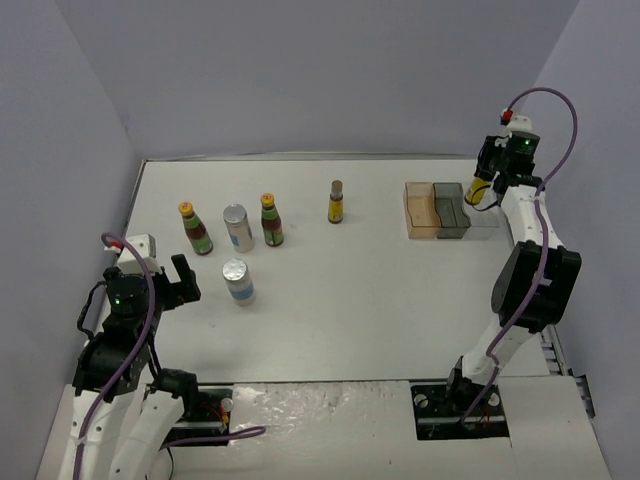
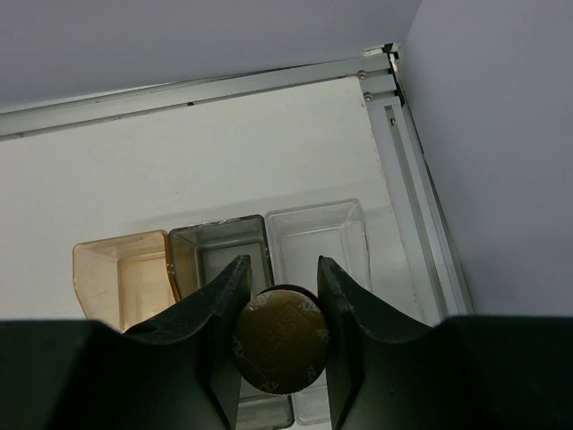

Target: Organize the condiment bottles

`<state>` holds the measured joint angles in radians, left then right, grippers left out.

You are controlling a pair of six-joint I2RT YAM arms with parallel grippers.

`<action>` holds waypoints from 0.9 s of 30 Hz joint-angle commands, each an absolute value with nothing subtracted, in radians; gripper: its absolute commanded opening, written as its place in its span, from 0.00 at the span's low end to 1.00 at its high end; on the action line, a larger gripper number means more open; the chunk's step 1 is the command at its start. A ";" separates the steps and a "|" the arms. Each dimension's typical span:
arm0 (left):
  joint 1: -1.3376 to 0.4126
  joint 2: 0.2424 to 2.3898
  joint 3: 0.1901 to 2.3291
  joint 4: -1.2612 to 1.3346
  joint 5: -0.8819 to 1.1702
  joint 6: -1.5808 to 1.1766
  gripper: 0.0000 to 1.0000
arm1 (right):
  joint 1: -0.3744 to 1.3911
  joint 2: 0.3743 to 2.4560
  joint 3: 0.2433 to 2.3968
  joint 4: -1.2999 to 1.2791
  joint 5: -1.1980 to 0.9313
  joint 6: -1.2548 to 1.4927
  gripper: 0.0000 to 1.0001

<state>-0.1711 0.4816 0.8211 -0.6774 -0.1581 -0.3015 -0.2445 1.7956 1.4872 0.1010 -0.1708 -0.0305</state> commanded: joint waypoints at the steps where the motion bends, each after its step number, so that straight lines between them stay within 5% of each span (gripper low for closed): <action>1: -0.173 0.475 0.826 -0.572 -0.189 -0.278 0.97 | -0.269 1.816 1.614 0.249 -0.190 -0.034 0.00; 27: -0.158 0.466 0.810 -0.549 -0.178 -0.272 0.97 | -0.301 2.023 1.599 0.394 -0.144 -0.046 0.00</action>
<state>-0.1680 0.4580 0.8032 -0.6347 -0.1833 -0.2878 -0.2939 2.0743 1.5829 0.2129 -0.1668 -0.0318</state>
